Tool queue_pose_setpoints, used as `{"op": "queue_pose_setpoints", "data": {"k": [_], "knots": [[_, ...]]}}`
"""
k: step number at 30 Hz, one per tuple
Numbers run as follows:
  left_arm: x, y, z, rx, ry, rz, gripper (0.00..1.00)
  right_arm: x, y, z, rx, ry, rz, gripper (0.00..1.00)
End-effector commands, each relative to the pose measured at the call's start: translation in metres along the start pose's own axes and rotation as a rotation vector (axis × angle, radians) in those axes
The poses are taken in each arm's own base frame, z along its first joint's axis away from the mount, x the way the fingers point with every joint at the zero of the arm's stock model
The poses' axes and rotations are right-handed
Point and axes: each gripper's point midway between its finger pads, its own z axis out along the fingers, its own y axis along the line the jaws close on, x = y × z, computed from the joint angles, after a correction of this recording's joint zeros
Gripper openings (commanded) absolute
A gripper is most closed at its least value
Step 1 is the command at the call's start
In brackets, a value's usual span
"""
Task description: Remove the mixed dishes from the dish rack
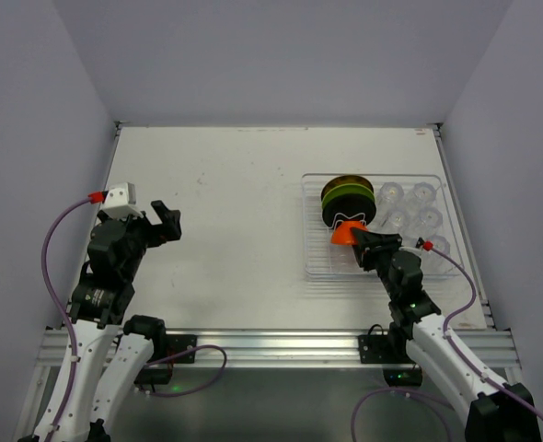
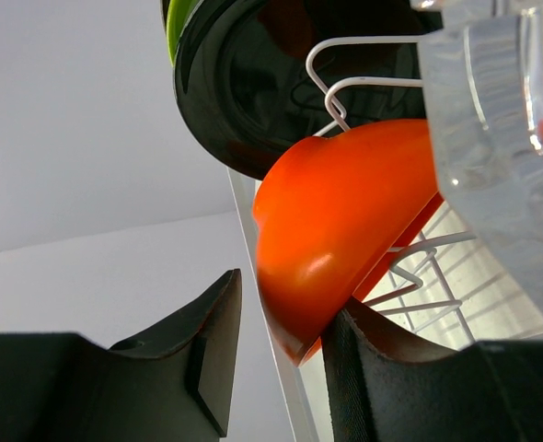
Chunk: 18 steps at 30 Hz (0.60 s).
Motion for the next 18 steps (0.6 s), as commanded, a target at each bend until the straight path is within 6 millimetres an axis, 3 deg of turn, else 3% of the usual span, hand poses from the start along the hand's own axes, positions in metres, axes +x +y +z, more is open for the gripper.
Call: {"op": "queue_pose_setpoints", "data": {"k": [1, 9, 18], "knots": [[-0.007, -0.0019, 0.0004, 0.008, -0.032, 0.008, 1.0, -0.0105, 0.0037, 0.0026, -0.029, -0.052, 0.087, 0.4], [-0.0078, -0.0008, -0.0008, 0.001, -0.038, 0.006, 1.0, -0.0057, 0.0115, 0.0018, -0.06, -0.024, 0.095, 0.37], [-0.0071, 0.0026, -0.0001, -0.02, -0.033, 0.003, 1.0, -0.0021, 0.0057, 0.0048, -0.022, -0.008, 0.098, 0.18]]}}
